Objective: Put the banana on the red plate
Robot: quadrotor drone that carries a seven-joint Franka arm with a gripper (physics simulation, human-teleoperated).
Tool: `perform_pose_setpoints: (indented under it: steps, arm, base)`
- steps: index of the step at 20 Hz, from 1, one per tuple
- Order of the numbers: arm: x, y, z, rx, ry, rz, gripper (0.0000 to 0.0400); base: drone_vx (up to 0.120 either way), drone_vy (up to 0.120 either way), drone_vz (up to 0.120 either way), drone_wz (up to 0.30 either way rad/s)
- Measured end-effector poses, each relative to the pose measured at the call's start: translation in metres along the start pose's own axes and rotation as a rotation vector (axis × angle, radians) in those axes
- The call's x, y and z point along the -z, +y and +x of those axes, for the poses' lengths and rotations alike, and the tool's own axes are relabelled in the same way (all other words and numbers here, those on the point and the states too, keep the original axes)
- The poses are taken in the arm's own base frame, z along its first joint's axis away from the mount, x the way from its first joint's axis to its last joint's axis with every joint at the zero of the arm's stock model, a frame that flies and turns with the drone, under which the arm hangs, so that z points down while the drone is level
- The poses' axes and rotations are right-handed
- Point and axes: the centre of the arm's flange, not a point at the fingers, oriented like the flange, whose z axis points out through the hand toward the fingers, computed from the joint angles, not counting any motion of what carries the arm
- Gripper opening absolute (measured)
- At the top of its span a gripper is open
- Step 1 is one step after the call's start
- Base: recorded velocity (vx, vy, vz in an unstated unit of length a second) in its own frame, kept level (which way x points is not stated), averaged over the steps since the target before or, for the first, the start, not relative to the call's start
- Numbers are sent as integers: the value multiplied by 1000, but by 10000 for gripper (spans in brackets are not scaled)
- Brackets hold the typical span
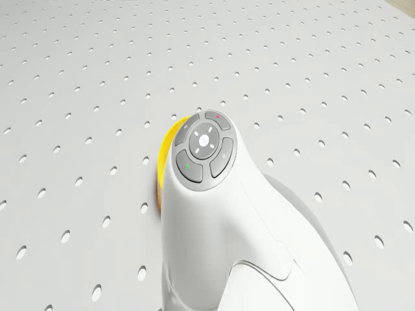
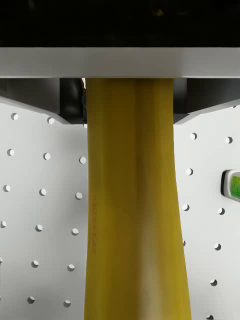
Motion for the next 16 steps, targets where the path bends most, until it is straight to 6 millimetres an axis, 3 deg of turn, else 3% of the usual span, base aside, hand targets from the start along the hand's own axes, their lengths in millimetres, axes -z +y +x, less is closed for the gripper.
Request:
perform_pose_setpoints:
  steps: [16]
  arm:
    - [0,0,0,473,3,1,190]
  base:
    - [0,0,0,-300]
